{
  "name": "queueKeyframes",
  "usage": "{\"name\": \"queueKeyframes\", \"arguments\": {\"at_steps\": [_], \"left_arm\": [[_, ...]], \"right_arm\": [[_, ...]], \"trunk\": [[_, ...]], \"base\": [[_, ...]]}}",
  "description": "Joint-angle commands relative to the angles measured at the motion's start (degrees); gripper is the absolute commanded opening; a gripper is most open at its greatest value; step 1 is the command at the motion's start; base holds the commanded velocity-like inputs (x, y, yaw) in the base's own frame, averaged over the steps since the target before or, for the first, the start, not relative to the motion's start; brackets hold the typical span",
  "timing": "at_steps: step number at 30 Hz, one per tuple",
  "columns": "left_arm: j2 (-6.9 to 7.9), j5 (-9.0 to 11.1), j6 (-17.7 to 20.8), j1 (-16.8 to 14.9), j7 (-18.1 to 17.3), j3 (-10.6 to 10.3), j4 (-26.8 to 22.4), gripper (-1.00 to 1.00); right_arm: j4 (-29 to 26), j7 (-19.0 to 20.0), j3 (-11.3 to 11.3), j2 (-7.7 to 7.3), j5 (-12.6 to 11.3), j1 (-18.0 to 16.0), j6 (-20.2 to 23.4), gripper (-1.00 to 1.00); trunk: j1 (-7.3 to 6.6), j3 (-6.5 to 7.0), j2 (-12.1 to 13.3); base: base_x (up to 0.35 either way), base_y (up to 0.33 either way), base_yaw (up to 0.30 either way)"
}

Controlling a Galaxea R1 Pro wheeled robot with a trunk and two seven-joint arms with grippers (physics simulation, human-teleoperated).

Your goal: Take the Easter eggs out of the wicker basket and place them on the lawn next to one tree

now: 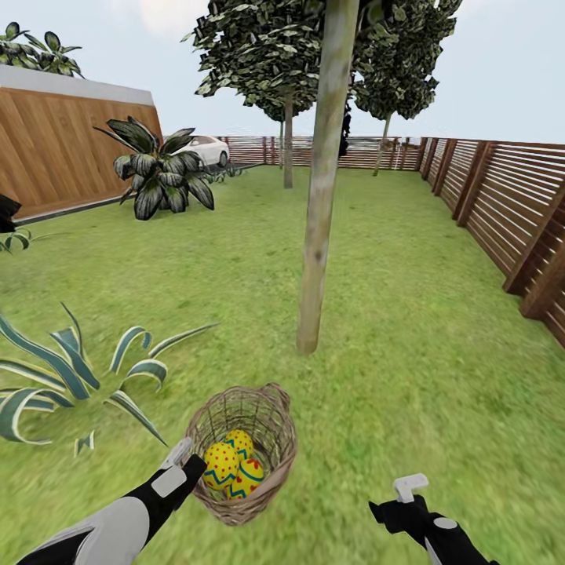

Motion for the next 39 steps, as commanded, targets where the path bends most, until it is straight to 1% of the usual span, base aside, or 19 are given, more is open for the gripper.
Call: {"name": "queueKeyframes", "arguments": {"at_steps": [1,9,25,39], "left_arm": [[-0.04,-0.3,0.2,0.0,0.3,0.3,-0.2,-1.0],[0.0,-0.3,-0.1,0.0,0.0,0.1,-0.2,-1.0],[0.01,-0.3,-0.1,0.0,0.0,0.0,-0.2,-1.0],[-0.03,-0.3,0.0,0.0,0.0,0.1,-0.2,-1.0]], "right_arm": [[-0.1,0.5,-0.4,0.04,0.5,0.0,0.3,1.0],[0.4,0.5,-0.4,0.2,0.8,0.0,0.1,1.0],[0.6,0.6,-0.4,0.17,0.8,0.0,0.1,1.0],[0.6,0.6,-0.4,-0.04,0.5,0.0,0.1,1.0]], "trunk": [[0.04,-0.11,-0.1],[0.04,-0.11,-0.1],[0.04,-0.11,-0.1],[0.04,-0.11,-0.1]], "base": [[0.055,-0.037,0.007],[0.013,-0.011,0.001],[0.223,-0.201,0.001],[0.2,-0.223,0.276]]}}
